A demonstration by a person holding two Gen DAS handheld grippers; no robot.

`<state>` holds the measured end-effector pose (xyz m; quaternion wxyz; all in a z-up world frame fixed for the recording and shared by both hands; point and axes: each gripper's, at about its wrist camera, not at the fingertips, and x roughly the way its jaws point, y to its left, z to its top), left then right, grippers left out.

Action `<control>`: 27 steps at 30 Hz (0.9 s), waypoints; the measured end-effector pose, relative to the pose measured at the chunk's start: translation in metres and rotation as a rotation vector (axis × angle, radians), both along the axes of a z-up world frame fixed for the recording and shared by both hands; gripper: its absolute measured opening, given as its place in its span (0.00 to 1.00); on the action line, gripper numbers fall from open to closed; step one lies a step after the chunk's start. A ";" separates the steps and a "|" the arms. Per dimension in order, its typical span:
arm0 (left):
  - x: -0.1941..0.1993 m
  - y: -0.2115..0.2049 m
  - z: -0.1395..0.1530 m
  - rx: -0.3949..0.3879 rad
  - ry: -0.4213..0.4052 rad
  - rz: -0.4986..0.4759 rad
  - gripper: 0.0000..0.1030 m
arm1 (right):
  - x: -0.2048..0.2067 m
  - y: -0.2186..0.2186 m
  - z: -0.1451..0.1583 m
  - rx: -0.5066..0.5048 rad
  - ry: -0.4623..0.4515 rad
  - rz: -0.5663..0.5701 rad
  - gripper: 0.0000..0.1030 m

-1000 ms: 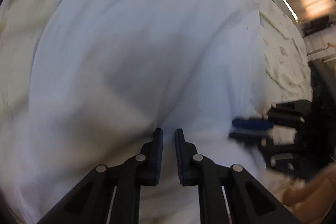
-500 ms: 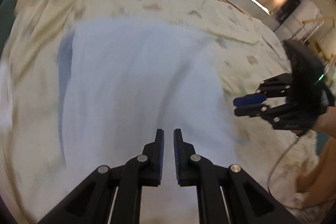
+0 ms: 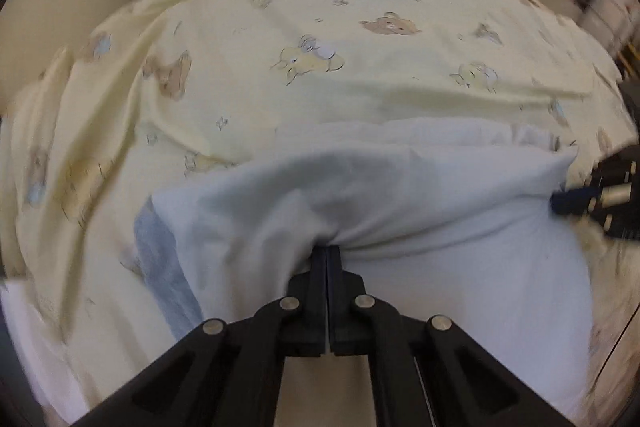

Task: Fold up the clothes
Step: 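Press the folded T-shirt flat with both closed tools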

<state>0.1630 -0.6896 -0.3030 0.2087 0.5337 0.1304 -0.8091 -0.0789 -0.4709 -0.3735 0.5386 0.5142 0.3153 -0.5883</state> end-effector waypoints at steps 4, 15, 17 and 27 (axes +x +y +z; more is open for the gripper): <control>0.019 0.017 0.028 0.173 0.187 0.048 0.02 | 0.023 0.002 0.030 -0.115 -0.115 0.050 0.09; 0.071 0.076 -0.041 0.300 -0.025 0.068 0.02 | 0.085 -0.025 -0.008 -0.035 -0.130 0.251 0.04; 0.097 0.079 -0.045 0.299 -0.085 0.081 0.02 | 0.062 -0.007 -0.009 -0.012 -0.098 0.248 0.03; -0.008 0.040 0.024 0.197 0.217 0.000 0.02 | -0.020 -0.031 0.055 -0.291 -0.253 -0.024 0.11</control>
